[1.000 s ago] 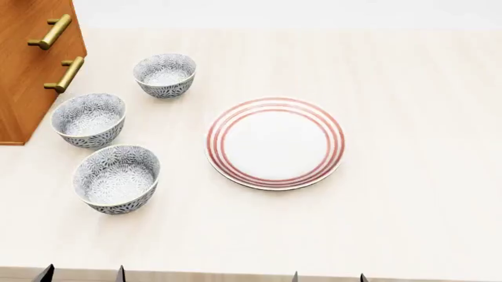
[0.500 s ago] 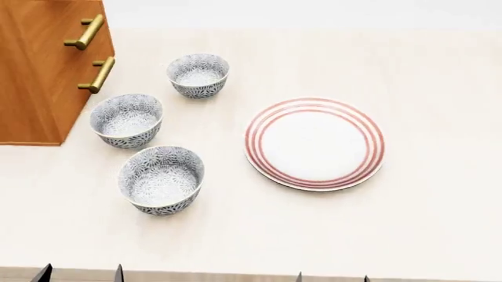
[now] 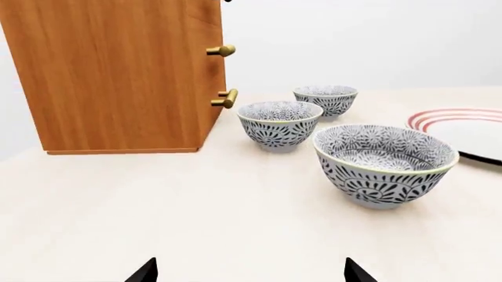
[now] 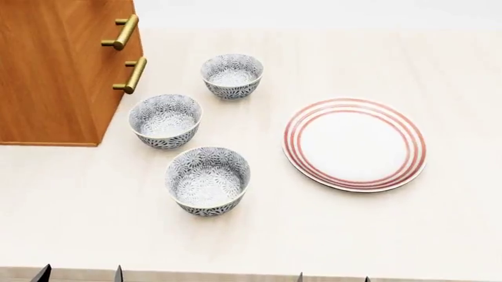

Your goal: Open the top drawer of the cabinet.

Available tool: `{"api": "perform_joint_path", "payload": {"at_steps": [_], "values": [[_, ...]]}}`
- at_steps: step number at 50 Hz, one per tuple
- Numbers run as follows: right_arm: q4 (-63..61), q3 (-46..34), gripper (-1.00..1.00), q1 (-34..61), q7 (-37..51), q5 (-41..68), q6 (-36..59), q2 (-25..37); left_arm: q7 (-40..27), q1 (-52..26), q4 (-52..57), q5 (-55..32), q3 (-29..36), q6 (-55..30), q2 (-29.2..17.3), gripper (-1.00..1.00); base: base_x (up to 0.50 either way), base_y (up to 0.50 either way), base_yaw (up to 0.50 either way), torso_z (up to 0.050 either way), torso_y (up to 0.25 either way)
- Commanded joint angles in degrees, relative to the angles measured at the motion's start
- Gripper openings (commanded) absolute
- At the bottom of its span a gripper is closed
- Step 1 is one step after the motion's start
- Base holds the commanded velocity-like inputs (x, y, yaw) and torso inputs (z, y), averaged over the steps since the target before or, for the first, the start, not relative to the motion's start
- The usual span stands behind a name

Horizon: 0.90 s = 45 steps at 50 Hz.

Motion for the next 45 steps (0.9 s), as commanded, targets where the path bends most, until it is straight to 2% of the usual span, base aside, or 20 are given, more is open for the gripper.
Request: {"api": "perform_joint_path", "payload": {"at_steps": [1, 8, 10, 45], "values": [[0.1, -0.7, 1.00, 0.2, 0.9, 1.1, 0.1, 0.8, -1.1, -0.3, -0.4, -0.2, 1.1, -0.1, -0.6, 1.00, 0.00, 0.00, 0.00, 0.000, 0.000], [0.7, -1.2, 1.00, 0.4, 1.3, 1.5, -0.4, 1.2, -0.9, -0.2, -0.3, -1.0, 1.6, 0.8, -1.2, 1.00, 0.00, 0.00, 0.00, 0.000, 0.000], [0.7, -1.3, 1.00, 0.4, 1.4, 1.6, -0.5, 1.3, -0.1, -0.4, -0.2, -3.0, 0.9, 0.8, -1.3, 1.00, 0.00, 0.00, 0.00, 0.050, 0.002], [0.8, -3.4, 1.00, 0.9, 3.7, 2.7, 0.5, 2.8, -2.3, -0.5, -0.6, -2.7, 3.4, 1.5, -2.8, 1.00, 0.00, 0.00, 0.00, 0.050, 0.003]]}}
